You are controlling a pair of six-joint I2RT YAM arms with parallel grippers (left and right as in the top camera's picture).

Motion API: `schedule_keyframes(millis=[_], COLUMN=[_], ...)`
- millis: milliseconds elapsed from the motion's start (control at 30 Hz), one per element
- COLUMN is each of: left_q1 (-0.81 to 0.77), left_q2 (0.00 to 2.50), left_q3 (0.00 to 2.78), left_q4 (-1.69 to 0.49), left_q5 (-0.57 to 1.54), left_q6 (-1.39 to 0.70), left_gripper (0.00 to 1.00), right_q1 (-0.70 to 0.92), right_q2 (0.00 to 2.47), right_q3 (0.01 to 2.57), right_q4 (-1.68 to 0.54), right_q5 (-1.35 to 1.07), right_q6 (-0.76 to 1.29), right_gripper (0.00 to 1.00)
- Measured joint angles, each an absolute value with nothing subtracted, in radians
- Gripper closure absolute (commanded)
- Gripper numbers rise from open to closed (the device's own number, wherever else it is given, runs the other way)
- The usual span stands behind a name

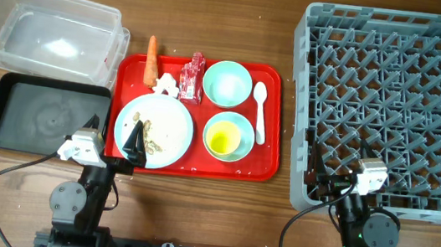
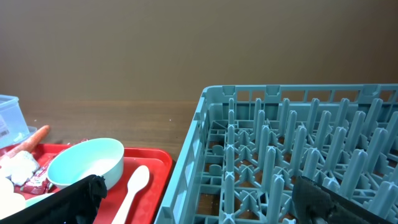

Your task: Sort waste into correct bins and load items into the dishwasher rack

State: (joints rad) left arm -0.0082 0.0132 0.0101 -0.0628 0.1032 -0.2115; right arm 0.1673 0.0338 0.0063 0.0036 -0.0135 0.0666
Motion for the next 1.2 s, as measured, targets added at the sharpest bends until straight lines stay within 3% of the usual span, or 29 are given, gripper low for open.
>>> schedule_keyframes(millis=[1200], left_q1=[-0.008], left_q2=[0.013], left_q3=[0.01], left_q4=[-0.062], left_q5=[0.103], left_q6=[-0.212], left_gripper=[0.0], right_q1=[0.167], right_q2=[0.034], right_q3=[0.006], right_q4=[0.004], right_q5=[-0.014], right_q6=[0.087], right_gripper=[0.0])
